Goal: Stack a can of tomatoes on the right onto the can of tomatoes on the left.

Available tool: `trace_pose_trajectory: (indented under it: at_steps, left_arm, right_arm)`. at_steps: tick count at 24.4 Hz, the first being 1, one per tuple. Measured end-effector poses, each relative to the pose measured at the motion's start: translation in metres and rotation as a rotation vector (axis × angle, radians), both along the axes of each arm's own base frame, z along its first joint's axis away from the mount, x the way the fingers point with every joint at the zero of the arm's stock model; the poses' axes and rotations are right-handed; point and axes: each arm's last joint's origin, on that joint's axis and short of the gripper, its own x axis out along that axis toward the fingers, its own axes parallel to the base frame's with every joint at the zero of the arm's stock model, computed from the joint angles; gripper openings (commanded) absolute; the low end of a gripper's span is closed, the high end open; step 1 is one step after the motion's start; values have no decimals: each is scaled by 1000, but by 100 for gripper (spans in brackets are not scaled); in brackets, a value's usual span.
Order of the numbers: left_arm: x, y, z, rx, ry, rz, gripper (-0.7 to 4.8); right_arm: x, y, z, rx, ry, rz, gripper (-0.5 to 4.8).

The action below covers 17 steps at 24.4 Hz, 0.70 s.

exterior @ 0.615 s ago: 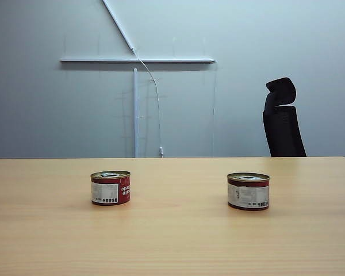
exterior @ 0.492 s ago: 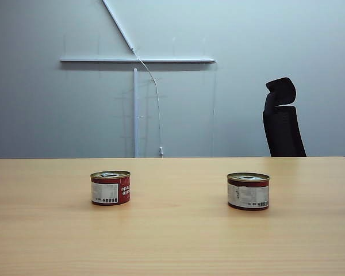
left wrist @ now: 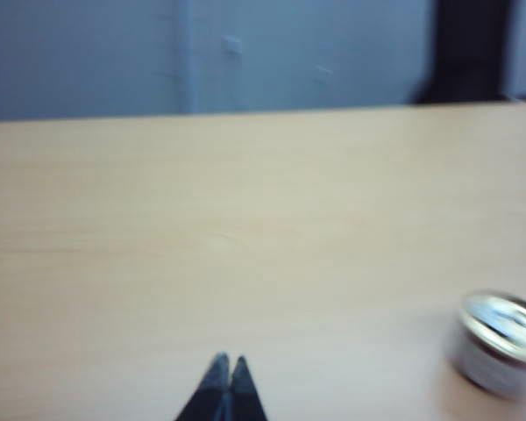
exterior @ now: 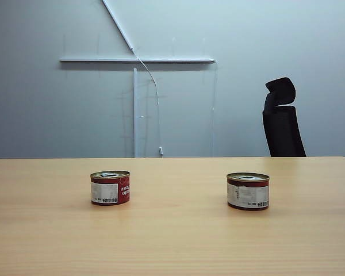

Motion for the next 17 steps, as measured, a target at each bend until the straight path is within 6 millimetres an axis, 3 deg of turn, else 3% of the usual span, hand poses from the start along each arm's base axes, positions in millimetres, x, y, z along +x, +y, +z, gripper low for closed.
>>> trace_pose_trajectory:
  at_steps: [9,10,12,14,17]
  left_arm:
    - [-7,-46,-19,71,206,-448,-2]
    - [-9,-50,-20,81,221,-485,-2]
    - [-16,-62,-25,112,266,-617,-2]
    - [-16,-62,-26,117,274,-620,-2]
    - [-16,-62,-25,117,273,-615,-2]
  right_arm:
    - [-2,4,16,177,-79,129,1]
    - [-3,4,20,177,-84,153,24]
    - [-3,11,40,165,-58,286,211]
    - [3,16,42,150,18,377,479]
    - [15,27,38,109,156,479,479]
